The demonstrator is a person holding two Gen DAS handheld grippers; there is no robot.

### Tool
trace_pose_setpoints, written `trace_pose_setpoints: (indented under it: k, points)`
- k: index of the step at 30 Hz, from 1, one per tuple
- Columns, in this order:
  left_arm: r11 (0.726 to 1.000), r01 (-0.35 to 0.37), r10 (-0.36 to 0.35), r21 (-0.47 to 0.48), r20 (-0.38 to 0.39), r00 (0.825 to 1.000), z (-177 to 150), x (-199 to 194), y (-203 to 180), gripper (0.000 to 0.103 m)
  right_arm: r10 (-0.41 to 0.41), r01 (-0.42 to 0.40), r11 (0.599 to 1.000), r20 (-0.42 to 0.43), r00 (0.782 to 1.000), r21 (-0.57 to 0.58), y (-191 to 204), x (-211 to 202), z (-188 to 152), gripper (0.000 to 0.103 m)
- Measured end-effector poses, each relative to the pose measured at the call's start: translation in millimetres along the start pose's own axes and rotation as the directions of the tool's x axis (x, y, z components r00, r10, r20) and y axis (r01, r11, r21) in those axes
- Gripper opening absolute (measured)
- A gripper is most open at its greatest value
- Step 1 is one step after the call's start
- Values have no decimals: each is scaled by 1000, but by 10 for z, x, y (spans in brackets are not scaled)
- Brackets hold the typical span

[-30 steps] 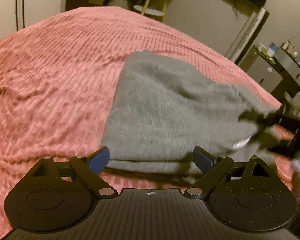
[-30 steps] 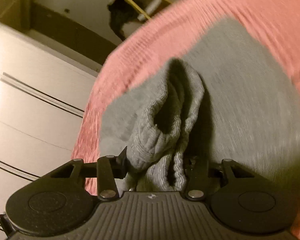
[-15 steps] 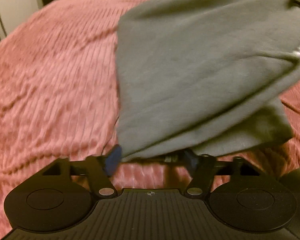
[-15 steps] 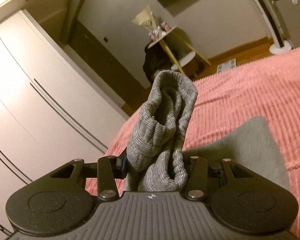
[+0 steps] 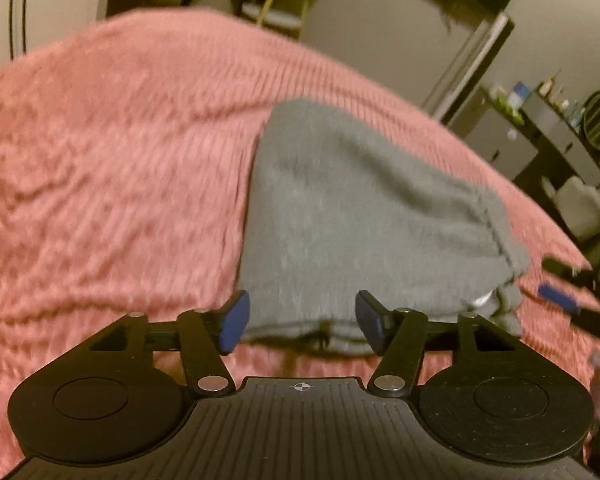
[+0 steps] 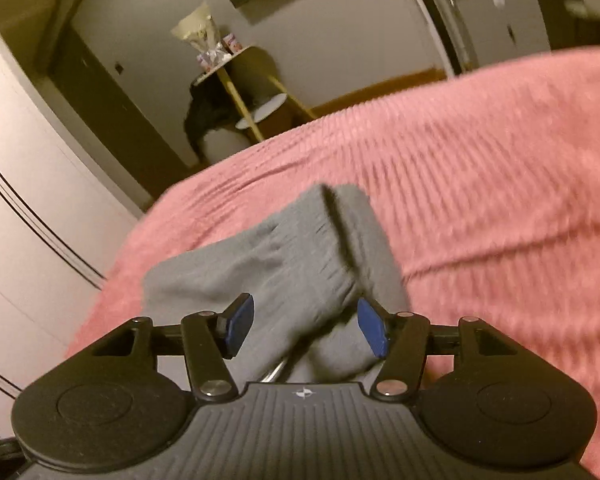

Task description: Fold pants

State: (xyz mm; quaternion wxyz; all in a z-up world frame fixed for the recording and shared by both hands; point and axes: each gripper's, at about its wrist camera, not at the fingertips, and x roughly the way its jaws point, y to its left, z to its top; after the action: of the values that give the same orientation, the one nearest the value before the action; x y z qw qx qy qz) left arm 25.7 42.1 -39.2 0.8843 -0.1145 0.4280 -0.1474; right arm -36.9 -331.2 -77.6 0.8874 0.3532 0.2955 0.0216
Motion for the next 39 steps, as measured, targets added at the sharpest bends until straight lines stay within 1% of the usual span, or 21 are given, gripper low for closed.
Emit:
trace_pose_setpoints:
  k: [2,4,6,8,9,10,14,15,16,18,21,22,25,26,28,30,31,33,35,38,39]
  points:
    - [1000,-6,7,-9,24,1000,40,17,-27,75,61,-59,995,-37,997,76,-77,105,-75,58]
    - [999,-17,17,-30,20,1000,77,85,-62,75,112,-96,979,-82,990,179,-179,250,-113,58]
    - [1000,-17,17,-23,9,1000,75,164,-122,75,118,-96,971,-86,989,220,-200,372,-144,58]
    - [999,-43,43,11,-8,999,49,247,-172,75,130,-110,961,-62,990,252,-217,469,-150,56]
    - [998,-52,53,26,-30,998,43,298,-191,75,142,-123,953,-49,989,275,-242,518,-145,51]
    - [998,-57,58,30,-45,997,36,337,-193,75,130,-112,950,-42,991,290,-255,573,-135,47]
    - [997,-79,78,-3,-78,994,8,422,-114,75,103,-85,945,-41,994,317,-201,820,-93,44]
    - [997,-83,82,-8,-85,993,0,433,-106,75,102,-84,944,-40,994,320,-201,881,-82,39]
    - [996,-88,87,-10,-89,992,-1,446,-96,75,91,-74,946,-41,995,315,-191,898,-93,27]
    - [995,-97,95,-13,-91,991,-7,440,-93,75,52,-35,958,-53,997,285,-169,825,-122,12]
    - [995,-101,99,-18,-88,991,-13,428,-84,75,33,-25,970,-30,999,241,-110,739,-128,10]
    - [994,-105,103,-19,-88,991,-7,433,-81,75,45,-39,967,-20,999,250,-91,685,-123,10]
    - [993,-112,110,-20,-85,990,-6,429,-79,75,153,-159,932,42,987,326,-144,521,-111,9]
    - [993,-114,112,-22,-86,990,-6,432,-77,75,156,-165,933,53,986,320,-153,482,-110,9]
    - [993,-119,117,-22,-94,989,0,454,-79,75,94,-98,963,29,995,250,-143,483,-131,9]
    - [992,-128,126,-17,-105,986,5,483,-89,75,3,8,979,-55,998,202,-188,620,-199,9]
    - [991,-130,128,-15,-107,986,5,487,-92,75,2,15,977,-77,997,211,-244,669,-248,9]
    - [991,-132,131,-12,-106,986,0,483,-89,75,31,-12,972,-75,997,234,-284,676,-259,10]
    - [991,-133,131,-13,-108,985,3,483,-84,75,39,-22,977,-76,996,212,-256,689,-237,15]
    - [990,-138,136,-11,-110,985,2,487,-93,76,47,-32,984,-80,996,176,-194,745,-272,26]
    - [990,-139,138,-8,-110,984,2,489,-95,76,51,-38,986,-78,996,165,-168,750,-290,32]
